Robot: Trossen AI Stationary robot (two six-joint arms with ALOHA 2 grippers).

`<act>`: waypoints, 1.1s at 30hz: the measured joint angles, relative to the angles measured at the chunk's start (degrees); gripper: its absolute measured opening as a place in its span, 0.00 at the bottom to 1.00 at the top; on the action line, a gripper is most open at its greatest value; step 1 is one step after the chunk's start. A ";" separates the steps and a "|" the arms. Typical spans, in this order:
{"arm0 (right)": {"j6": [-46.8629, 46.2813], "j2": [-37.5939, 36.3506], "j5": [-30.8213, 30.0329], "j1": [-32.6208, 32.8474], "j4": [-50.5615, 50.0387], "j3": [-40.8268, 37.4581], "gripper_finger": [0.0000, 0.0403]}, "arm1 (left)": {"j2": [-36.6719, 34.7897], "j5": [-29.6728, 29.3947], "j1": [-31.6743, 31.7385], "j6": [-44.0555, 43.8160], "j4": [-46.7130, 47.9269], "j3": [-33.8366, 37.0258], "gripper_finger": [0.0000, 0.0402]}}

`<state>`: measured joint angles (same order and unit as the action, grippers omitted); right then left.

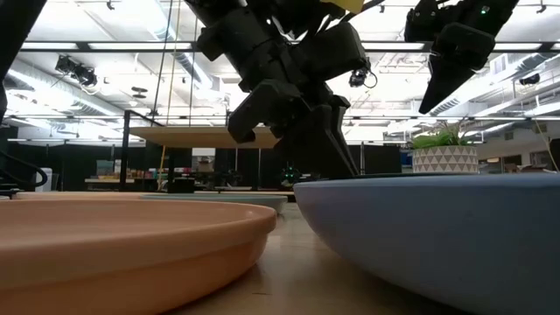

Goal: Place and stack plates onto a shelf
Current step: Put the dark green plate on the shelf

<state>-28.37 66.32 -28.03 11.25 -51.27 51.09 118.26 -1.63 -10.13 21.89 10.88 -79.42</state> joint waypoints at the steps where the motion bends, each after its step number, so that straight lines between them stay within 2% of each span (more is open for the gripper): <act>1: 0.01 0.00 0.00 0.00 0.02 0.00 0.12 | 0.00 0.01 0.00 0.00 0.02 0.00 0.13; 10: -0.01 0.02 0.02 0.00 0.02 0.00 0.12 | -0.08 0.00 -0.11 0.54 0.99 0.00 0.03; 33: 1.13 -0.47 -0.33 0.00 -0.07 0.00 0.12 | -1.99 -1.32 -2.05 1.16 10.19 -6.62 0.04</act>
<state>-27.24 65.85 -28.36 11.25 -51.34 51.09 116.27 -2.94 -12.18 23.05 21.07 -86.04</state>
